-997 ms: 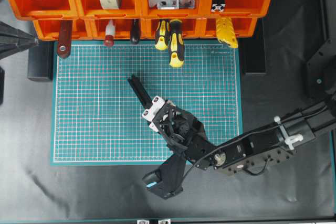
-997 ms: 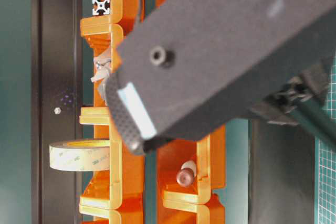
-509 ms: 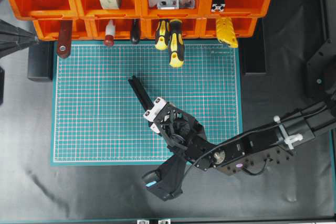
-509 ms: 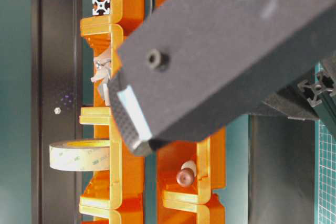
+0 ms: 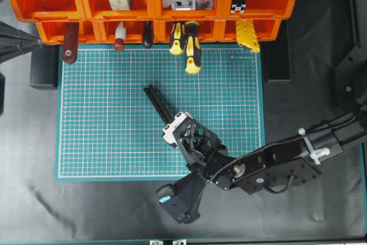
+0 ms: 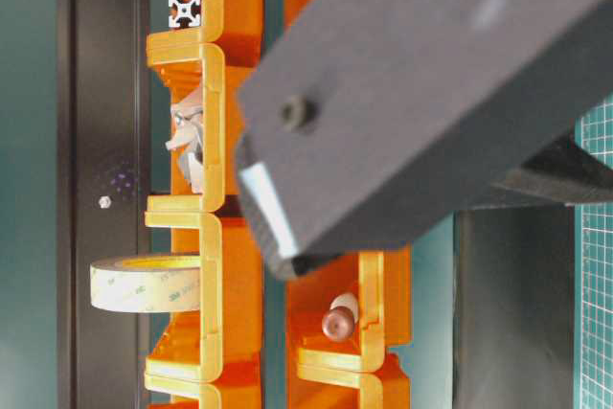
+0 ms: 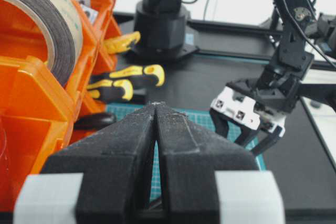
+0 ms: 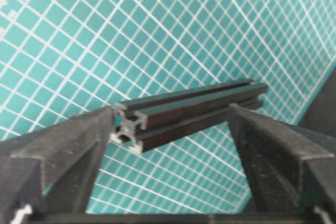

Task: Pick frame from container rack with right arm.
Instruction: 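Lower the held extrusion flat onto the green mat, then open the right gripper and lift it away from the extrusion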

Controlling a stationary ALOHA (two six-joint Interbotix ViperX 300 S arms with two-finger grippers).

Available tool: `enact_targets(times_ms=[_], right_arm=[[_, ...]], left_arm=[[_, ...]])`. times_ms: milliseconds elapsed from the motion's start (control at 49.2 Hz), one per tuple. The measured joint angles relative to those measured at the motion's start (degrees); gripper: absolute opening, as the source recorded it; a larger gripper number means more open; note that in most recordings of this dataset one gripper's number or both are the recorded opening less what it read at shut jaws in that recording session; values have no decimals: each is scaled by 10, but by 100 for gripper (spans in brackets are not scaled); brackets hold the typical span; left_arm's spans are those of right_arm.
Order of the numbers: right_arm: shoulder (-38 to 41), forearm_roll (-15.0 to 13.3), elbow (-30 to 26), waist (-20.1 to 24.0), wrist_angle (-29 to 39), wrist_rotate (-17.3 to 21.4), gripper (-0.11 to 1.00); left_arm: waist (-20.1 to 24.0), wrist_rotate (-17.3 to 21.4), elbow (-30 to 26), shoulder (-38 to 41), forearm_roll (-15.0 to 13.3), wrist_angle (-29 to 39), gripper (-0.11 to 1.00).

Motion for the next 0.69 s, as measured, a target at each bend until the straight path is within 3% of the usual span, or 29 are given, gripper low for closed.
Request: enact_targets(times_ms=[346,692], right_arm=[[-2,46,-2,-2,-11,110,85],[-77,48,-2,-2,57,195,85]], left_arm=[[0,0,1,-1,0,0,0],[1,0,4,-2,0,0,0]])
